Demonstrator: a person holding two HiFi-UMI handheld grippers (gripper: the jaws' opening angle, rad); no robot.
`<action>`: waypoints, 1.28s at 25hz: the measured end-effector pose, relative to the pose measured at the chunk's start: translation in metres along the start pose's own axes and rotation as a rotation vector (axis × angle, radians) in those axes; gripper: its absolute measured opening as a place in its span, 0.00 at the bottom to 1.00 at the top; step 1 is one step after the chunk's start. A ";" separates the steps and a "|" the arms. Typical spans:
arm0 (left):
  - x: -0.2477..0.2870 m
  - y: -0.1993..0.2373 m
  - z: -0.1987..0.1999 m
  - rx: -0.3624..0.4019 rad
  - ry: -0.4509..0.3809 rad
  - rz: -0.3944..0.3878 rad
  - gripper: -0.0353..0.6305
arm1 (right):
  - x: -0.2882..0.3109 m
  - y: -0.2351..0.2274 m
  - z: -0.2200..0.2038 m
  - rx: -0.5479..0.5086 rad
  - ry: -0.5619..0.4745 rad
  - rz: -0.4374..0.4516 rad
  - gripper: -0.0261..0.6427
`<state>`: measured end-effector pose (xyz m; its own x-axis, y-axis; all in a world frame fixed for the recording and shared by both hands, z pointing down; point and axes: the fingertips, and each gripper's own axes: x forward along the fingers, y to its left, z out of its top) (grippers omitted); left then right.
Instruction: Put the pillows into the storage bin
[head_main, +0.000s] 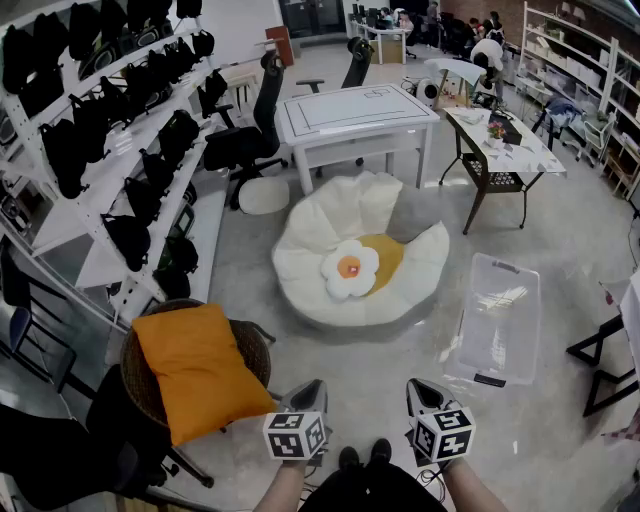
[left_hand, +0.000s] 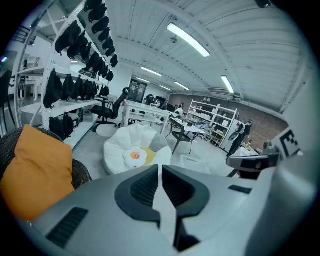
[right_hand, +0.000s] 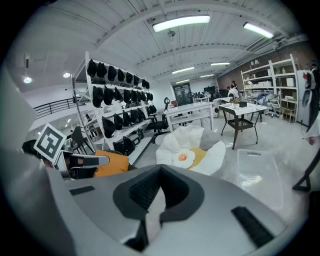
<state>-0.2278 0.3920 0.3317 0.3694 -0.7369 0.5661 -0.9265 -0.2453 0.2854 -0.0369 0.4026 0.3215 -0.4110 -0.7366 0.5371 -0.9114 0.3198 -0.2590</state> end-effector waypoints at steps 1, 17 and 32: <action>0.000 -0.003 -0.001 0.001 0.002 0.001 0.10 | -0.002 -0.002 0.000 0.002 -0.002 0.000 0.04; 0.019 -0.024 0.010 0.021 0.000 0.027 0.10 | -0.010 -0.036 0.015 0.051 -0.062 0.003 0.04; 0.044 -0.028 0.022 0.052 0.021 0.074 0.23 | 0.003 -0.068 0.024 0.068 -0.057 -0.013 0.04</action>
<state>-0.1872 0.3525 0.3312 0.3004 -0.7408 0.6008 -0.9537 -0.2230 0.2018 0.0245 0.3639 0.3213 -0.3958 -0.7735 0.4950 -0.9125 0.2705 -0.3069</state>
